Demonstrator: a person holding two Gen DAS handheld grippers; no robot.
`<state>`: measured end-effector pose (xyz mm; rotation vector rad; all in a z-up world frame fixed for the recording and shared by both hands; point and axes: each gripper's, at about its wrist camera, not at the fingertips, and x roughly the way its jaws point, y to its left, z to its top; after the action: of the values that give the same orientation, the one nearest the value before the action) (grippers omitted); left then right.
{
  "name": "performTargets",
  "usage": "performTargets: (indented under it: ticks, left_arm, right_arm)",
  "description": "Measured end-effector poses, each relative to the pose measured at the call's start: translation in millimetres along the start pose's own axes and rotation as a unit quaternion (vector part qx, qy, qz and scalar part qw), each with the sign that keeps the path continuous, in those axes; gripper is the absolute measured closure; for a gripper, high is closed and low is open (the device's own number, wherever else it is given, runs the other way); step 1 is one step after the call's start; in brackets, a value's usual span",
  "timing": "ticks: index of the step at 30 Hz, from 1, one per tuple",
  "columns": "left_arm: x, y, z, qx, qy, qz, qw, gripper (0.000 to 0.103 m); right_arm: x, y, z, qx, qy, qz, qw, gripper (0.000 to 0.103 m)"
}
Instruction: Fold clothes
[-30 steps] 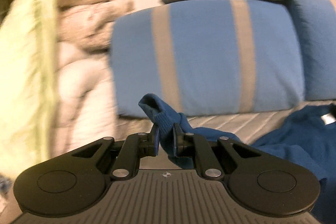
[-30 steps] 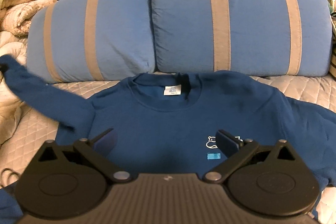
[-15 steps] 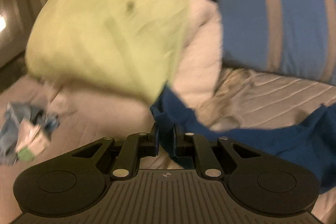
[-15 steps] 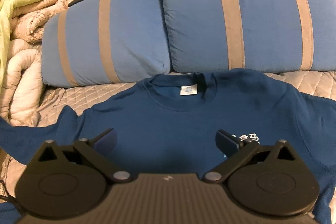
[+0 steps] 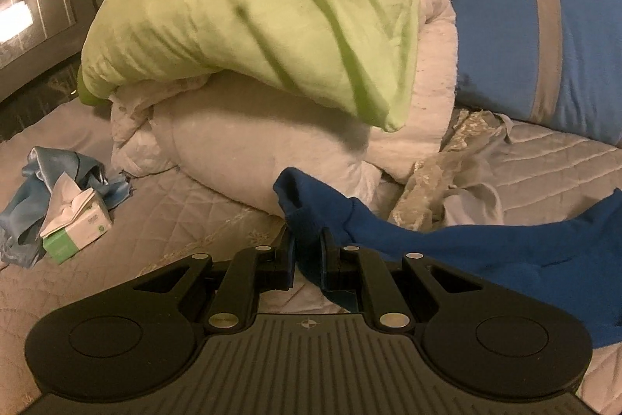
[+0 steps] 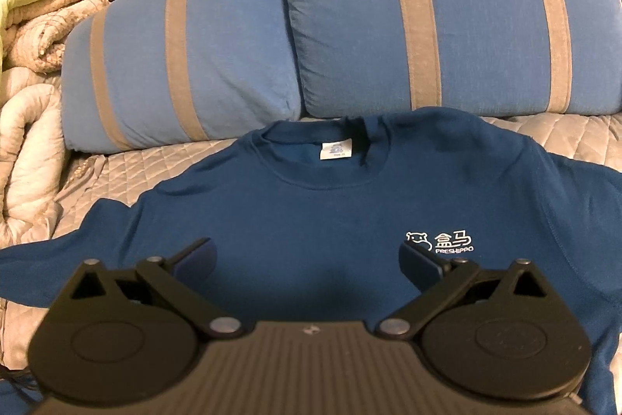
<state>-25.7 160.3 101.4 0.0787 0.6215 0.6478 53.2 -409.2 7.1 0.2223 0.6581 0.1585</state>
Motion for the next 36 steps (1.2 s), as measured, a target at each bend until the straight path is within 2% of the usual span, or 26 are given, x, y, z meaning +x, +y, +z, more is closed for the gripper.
performTargets:
  ticks: [9, 17, 20, 22, 26, 30, 33, 36]
  left_arm:
    - [13, 29, -17, -0.041, 0.030, 0.045, 0.9977, 0.091]
    - [22, 34, -33, -0.048, 0.042, 0.062, 0.9960, 0.090]
    - [25, 33, -37, -0.062, 0.047, 0.058, 0.9953, 0.084]
    - [25, 34, -39, -0.074, 0.051, 0.054, 0.9945, 0.077]
    - [13, 31, -42, -0.070, 0.026, 0.059, 0.9955, 0.059]
    - [-7, 19, -36, -0.050, -0.004, 0.033, 0.9982, 0.046]
    - [-29, 4, -30, -0.048, -0.028, -0.021, 0.9982, 0.036]
    - [-51, -18, -23, -0.033, -0.055, -0.070, 0.9955, 0.034]
  right_arm:
    - [-5, -7, -1, 0.016, 0.005, 0.001, 1.000, 0.000]
    - [-3, -3, -2, -0.002, 0.007, 0.002, 1.000, 0.000]
    - [-2, -3, -2, -0.001, 0.008, -0.001, 1.000, 0.000]
    - [-2, -3, -2, 0.001, 0.008, -0.003, 1.000, 0.000]
    - [-3, -2, -1, 0.003, 0.004, -0.007, 1.000, 0.000]
    - [-6, -2, 0, 0.001, -0.002, -0.010, 1.000, 0.000]
    - [-8, -4, 2, 0.005, -0.006, -0.014, 1.000, 0.000]
    - [-8, -8, 3, 0.014, -0.005, -0.023, 1.000, 0.000]
